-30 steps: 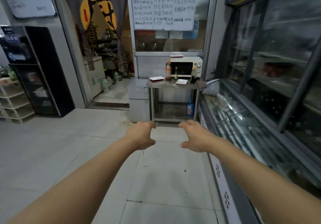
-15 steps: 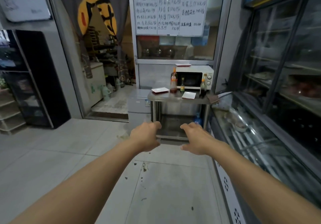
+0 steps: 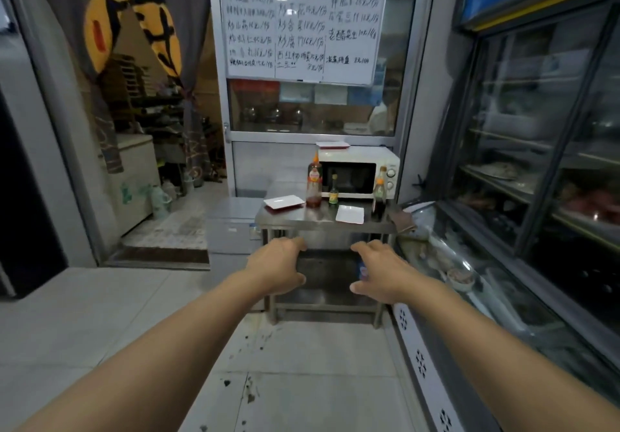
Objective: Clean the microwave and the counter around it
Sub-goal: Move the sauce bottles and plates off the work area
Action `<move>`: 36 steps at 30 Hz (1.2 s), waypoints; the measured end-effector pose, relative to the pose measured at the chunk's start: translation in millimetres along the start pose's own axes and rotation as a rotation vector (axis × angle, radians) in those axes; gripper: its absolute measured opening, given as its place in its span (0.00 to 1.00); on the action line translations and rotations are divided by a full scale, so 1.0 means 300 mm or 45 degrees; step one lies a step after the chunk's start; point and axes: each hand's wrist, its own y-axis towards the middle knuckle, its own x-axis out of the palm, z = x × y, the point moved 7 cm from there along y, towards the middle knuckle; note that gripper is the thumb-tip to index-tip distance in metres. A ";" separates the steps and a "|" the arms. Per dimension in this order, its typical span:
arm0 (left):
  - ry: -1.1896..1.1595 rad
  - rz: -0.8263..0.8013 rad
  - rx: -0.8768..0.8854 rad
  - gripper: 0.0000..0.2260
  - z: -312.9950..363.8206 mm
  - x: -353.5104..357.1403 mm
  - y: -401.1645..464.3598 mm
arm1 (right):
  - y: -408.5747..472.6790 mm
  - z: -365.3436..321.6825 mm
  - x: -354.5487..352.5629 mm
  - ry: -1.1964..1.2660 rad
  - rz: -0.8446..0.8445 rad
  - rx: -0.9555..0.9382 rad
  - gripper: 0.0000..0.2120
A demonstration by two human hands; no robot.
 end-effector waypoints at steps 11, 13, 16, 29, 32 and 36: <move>-0.035 -0.045 0.087 0.25 -0.204 0.001 0.580 | 0.554 0.121 -0.019 0.059 0.080 0.149 0.37; -0.036 -0.052 0.098 0.25 -0.232 0.015 0.671 | 0.653 0.155 -0.021 0.067 0.093 0.143 0.36; -0.018 -0.029 0.098 0.25 -0.273 0.048 0.839 | 0.831 0.228 -0.016 0.081 0.109 0.115 0.34; -0.020 -0.071 -0.038 0.29 -0.370 0.229 1.564 | 1.529 0.625 0.015 0.115 0.016 0.144 0.37; -0.023 -0.107 -0.022 0.29 -0.388 0.273 1.694 | 1.641 0.692 0.026 0.113 0.009 0.156 0.37; -0.033 -0.119 0.032 0.26 -0.434 0.307 1.891 | 1.815 0.757 0.040 0.128 0.015 0.202 0.35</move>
